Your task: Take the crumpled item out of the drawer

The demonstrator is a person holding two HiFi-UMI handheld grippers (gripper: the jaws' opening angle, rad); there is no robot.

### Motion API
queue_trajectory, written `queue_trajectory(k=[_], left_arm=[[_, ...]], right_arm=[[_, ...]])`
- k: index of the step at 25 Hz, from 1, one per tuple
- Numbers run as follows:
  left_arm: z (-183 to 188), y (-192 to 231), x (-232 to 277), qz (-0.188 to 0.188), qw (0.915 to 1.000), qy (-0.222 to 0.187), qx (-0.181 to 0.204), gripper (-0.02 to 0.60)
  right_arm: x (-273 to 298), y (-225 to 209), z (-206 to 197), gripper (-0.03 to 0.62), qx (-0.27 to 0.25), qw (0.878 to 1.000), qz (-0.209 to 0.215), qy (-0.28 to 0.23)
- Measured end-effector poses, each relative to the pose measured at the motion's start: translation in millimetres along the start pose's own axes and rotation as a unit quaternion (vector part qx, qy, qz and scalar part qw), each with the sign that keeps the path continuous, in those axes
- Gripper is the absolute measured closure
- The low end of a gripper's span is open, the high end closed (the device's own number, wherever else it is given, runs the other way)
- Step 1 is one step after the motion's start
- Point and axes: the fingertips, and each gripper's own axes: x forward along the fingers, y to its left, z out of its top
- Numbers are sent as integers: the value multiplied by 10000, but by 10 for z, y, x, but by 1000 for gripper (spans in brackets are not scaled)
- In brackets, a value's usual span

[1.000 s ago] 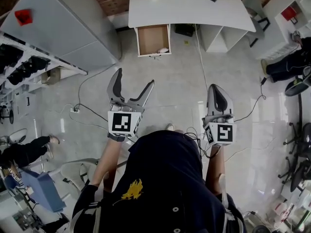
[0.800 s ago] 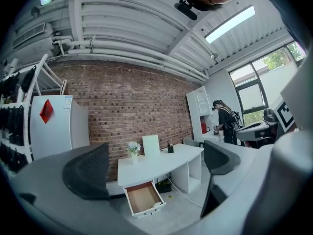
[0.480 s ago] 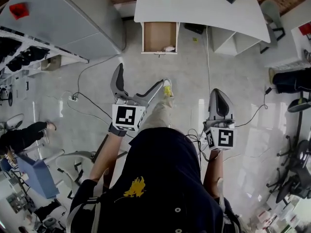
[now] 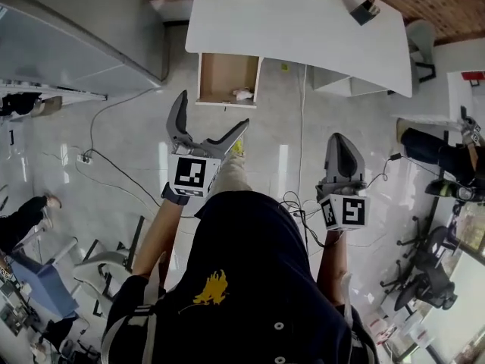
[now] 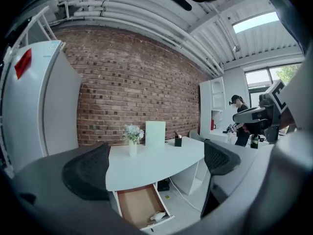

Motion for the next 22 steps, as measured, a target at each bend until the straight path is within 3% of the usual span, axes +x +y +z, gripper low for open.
queue_trajectory(k=[7,12,15,18,22], left_arm=[[-59,389,637,-184,9996,213,-26,-2],[-329,490,1013,-167,9988,455,-49,-2],[-838,427,1303,-151,9956,919,-139,-2],[-1618,252,1542,-200,9865,1608,-252,-2],[-2334,344,1720,-92,9757,2172,-276,-2]], right_arm=[[864,-18,275,566,-9,9998,206,62],[1351,-58,167,566,-9,9984,489,297],[1548,-177,-63,566,4,9954,675,680],[1697,-215,-285,566,61,9920,922,856],[1986,-118,-613,566,19,9857,1278,1096]])
